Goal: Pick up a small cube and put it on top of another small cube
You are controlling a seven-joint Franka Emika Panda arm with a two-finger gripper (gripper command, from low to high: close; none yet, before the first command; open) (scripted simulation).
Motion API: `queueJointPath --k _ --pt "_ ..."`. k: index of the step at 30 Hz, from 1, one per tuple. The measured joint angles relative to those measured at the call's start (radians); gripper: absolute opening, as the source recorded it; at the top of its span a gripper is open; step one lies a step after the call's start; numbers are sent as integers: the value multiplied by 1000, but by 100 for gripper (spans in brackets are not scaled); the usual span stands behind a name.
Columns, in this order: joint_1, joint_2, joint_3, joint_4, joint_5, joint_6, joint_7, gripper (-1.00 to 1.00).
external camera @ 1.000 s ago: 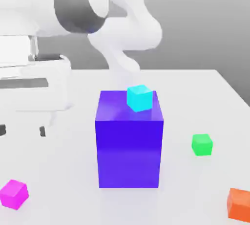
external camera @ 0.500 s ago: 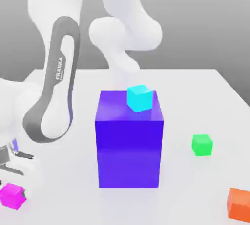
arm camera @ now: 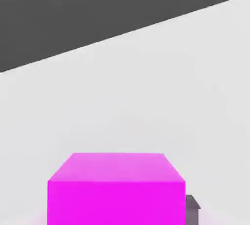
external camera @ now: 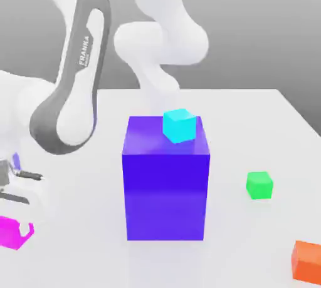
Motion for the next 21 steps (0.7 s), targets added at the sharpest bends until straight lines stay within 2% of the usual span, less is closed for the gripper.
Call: queueJointPath --k 7,13,18,21 --pt "166 -160 176 -156 -54 12 -123 -100" --pt "489 -328 340 -321 -119 21 -259 -100" --pt "640 -469 462 -461 -193 25 -368 -100" --pt "747 -502 519 -537 -190 18 -453 -100"
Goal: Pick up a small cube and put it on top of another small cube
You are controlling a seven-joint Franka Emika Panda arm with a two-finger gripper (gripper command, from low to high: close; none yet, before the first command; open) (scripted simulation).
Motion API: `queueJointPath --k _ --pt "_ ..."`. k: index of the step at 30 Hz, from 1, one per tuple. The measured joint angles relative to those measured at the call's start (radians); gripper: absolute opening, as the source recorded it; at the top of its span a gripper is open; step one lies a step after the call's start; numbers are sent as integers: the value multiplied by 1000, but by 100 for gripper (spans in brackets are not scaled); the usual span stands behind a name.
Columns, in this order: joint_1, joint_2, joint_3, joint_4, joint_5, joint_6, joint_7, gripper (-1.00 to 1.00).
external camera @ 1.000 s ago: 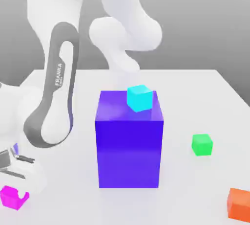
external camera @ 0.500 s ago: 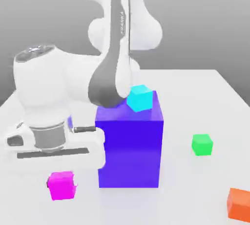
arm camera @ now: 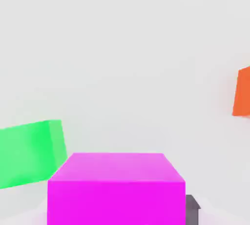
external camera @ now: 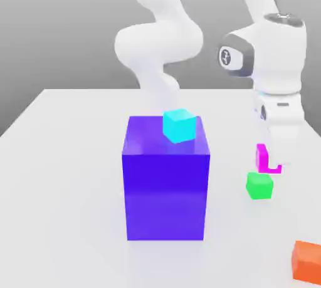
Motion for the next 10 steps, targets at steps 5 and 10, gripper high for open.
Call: queueJointPath --k 5,10 --pt "0 150 27 -14 -72 146 27 -100" --pt "-2 249 4 -10 -159 237 87 100"
